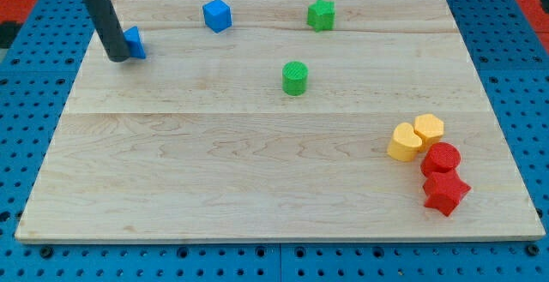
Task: Push the green star slightly to the right side
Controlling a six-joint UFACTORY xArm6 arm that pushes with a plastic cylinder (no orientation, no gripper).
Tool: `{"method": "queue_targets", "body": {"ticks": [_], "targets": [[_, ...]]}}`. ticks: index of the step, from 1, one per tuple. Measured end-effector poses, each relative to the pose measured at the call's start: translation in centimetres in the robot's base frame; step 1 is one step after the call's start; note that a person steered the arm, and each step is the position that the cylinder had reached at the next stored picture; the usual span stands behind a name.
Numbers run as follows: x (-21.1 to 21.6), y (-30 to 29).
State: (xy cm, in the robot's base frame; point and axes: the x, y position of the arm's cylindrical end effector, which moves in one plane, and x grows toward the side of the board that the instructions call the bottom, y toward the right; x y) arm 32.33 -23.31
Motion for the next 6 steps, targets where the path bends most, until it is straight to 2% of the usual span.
{"method": "queue_targets", "body": {"ticks": [1,2,3,4,5,6], "targets": [[-2.7,-0.1],[-2.0,-0.1],[1.1,-0.1],[2.0,2.4],[-0.7,10.9],[-3.8,16.5]]}}
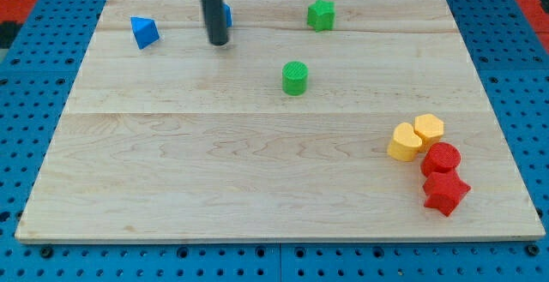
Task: Push the green star slightly to the right side
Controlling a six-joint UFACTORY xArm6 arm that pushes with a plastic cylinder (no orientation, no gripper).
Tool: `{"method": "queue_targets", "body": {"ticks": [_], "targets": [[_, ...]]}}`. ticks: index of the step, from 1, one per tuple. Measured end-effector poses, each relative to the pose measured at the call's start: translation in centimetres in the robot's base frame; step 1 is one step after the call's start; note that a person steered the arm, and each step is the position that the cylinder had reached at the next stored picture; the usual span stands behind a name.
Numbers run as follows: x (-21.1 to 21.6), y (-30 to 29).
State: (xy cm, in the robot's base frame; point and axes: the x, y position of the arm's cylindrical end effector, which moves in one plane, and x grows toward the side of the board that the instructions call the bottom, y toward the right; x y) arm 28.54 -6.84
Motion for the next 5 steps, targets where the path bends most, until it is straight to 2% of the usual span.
{"method": "queue_targets", "body": {"ticks": [1,2,5], "targets": [[-2.9,4.0],[-5.1,5.7],[-5.5,16.6]]}}
